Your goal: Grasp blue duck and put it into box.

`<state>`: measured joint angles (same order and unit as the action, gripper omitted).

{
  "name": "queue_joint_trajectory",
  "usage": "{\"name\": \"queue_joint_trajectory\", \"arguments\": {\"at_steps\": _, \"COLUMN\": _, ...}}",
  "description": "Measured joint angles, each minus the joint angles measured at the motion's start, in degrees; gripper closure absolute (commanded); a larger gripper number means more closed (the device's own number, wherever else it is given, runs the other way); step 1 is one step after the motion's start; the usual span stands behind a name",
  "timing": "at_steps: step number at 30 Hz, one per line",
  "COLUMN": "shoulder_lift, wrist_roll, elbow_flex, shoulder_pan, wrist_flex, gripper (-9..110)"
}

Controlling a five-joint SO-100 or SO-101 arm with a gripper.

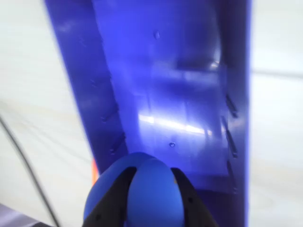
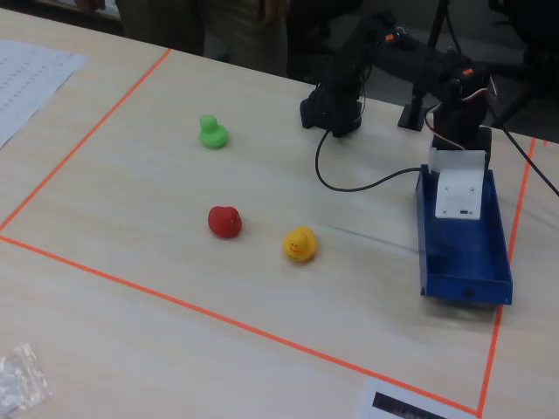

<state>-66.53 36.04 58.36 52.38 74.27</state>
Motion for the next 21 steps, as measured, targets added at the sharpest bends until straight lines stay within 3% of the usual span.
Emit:
{"name": "queue_joint_trajectory", "arguments": {"at_steps": 8, "shoulder_lift": -2.8, "wrist_roll": 4.1, "elbow_flex": 10.3, "shoulder_pan": 0.4, "wrist_flex": -0.1, "gripper": 62}}
{"name": "queue_joint_trajectory", "arguments": {"at_steps": 12, "shoulder_lift": -8.8, "wrist_roll": 5.9, "elbow_flex": 18.1, "shoulder_pan": 0.6, "wrist_flex": -1.0, "gripper": 72}}
{"name": "queue_joint_trajectory", "arguments": {"at_steps": 17, "shoulder_lift": -19.2, "wrist_roll": 8.2, "elbow_flex": 25.0, "shoulder_pan": -2.6, "wrist_flex": -1.7, "gripper": 98}}
{"name": "queue_joint_trajectory", "arguments": {"at_steps": 21, "shoulder_lift": -31.2, "wrist_roll": 11.2, "elbow_flex": 32.1, "shoulder_pan": -11.5, "wrist_flex": -5.4, "gripper": 101}}
